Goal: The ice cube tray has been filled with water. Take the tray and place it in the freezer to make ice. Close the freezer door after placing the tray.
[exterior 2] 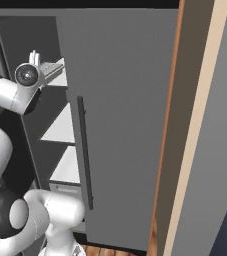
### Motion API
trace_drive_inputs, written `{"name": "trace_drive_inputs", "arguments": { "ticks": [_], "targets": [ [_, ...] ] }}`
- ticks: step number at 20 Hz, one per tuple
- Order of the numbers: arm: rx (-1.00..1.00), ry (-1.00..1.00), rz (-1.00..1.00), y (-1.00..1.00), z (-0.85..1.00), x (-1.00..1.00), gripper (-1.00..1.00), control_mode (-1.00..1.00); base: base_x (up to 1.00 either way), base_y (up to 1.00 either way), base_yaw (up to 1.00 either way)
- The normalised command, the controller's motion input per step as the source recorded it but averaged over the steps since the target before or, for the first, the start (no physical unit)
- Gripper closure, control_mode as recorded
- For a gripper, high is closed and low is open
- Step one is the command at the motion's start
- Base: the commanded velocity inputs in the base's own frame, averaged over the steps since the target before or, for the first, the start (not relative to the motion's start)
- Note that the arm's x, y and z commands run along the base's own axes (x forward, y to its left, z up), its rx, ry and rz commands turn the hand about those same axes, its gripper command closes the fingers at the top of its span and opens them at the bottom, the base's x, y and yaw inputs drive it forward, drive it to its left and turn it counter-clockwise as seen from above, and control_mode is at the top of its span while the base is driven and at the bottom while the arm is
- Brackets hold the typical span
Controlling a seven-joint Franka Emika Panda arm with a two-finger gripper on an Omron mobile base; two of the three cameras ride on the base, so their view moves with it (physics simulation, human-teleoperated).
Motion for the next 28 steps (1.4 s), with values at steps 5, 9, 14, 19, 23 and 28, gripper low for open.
{"name": "trace_drive_inputs", "arguments": {
  "ticks": [5, 9, 14, 19, 23, 28],
  "targets": [
    [-0.01, 0.0, -0.09, 0.0, -0.24, 0.51, 1.0, -1.0, 0.0, 0.0, 0.0],
    [-0.03, 0.0, -0.09, 0.02, -0.28, 0.36, 1.0, -1.0, 0.0, 0.0, 0.0],
    [-0.03, 0.0, -0.1, 0.0, -0.2, 0.3, 1.0, -1.0, 0.0, 0.0, 0.0],
    [-0.02, 0.0, -0.09, 0.05, -0.12, 0.38, 1.0, -1.0, 0.0, 0.0, 0.0],
    [0.0, 0.0, -0.07, 0.14, -0.03, 0.47, 1.0, -1.0, 0.0, 0.0, 0.0],
    [0.0, 0.0, -0.06, 0.05, 0.0, 0.5, 1.0, -1.0, 0.0, 0.0, 0.0]
  ]
}}
